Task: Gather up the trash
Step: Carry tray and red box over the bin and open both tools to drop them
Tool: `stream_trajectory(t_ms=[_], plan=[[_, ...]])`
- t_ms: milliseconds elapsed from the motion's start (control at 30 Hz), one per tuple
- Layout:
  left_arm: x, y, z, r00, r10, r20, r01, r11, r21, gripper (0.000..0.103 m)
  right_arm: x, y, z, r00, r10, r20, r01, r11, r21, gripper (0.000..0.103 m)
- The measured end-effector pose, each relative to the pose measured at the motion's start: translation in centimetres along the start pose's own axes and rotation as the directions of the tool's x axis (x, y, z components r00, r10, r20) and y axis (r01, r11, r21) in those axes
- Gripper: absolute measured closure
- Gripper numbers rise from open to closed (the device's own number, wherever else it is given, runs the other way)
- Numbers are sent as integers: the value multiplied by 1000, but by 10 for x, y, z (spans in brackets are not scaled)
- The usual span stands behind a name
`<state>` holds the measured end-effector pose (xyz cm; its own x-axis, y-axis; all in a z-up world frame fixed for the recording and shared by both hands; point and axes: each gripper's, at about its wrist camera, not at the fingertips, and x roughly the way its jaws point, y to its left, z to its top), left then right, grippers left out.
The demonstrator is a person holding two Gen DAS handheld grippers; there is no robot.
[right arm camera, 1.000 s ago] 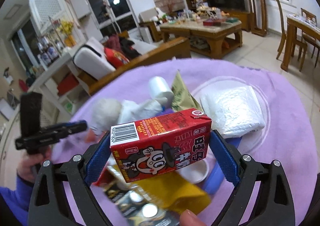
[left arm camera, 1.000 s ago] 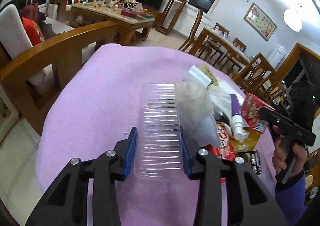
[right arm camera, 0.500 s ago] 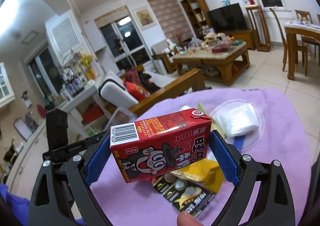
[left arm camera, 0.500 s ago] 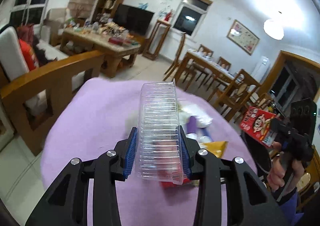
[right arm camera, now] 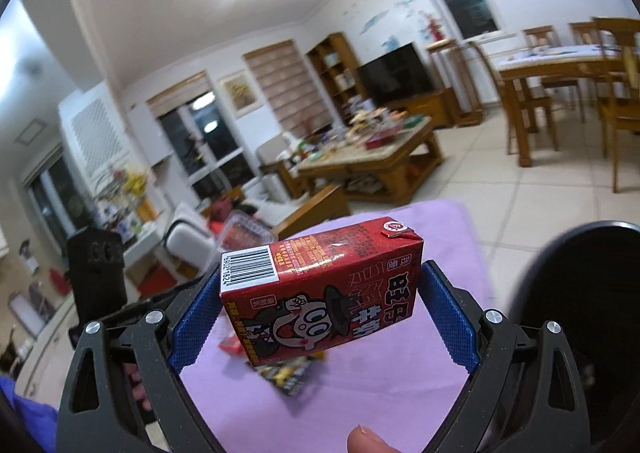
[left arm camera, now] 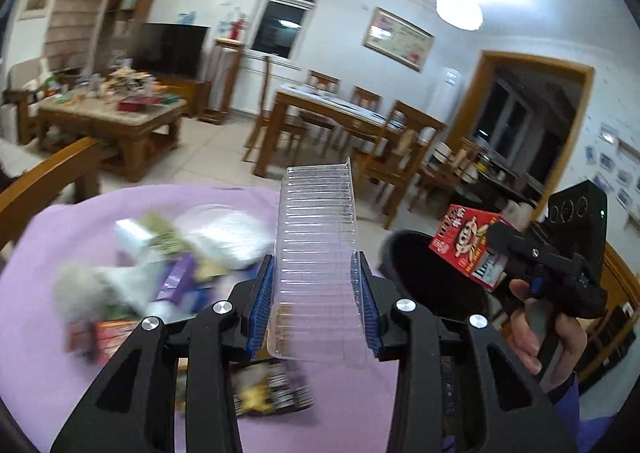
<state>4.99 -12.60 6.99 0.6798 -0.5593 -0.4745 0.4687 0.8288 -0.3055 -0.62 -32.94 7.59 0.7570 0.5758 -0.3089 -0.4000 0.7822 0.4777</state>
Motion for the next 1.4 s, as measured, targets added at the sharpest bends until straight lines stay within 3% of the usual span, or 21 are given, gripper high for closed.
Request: stream_trajectory(t_ms=[200,333,500,800,1000,1033,1133,1167,1400], plan=[[54,-54,-5,994,-103,-45,105,993,53,65,-60,-63,-3,982,-177,65,171,982,79,10],[91,-79,-7,983,-163,-86,168,984,54,65,-93,-103,-12,949,-307,74,295,946,134,10],[138,-102,-11,966,-213,-148,222,974,42,65,-114,-153,-30,927,-373,34,359,910,206,10],[191,-132,-26,945,-222,-238,241,969,51,65,-102,-216,-57,916,-398,-39,392,873,291,10],[205,-134,-38,942,-193,-273,217,974,60,62,-87,-220,-64,916,-396,-60,395,867,304,10],[205,-134,-39,944,-185,-275,210,976,64,59,-86,-221,-65,916,-395,-64,395,867,303,10],[198,-133,-37,954,-160,-253,183,981,69,26,-83,-219,-64,915,-397,-71,399,865,305,10],[192,-131,-35,961,-150,-230,171,983,72,24,-82,-220,-65,915,-398,-72,400,865,303,10],[158,-121,-29,970,-155,-189,171,982,75,23,-73,-190,-57,904,-420,-78,425,867,261,5]])
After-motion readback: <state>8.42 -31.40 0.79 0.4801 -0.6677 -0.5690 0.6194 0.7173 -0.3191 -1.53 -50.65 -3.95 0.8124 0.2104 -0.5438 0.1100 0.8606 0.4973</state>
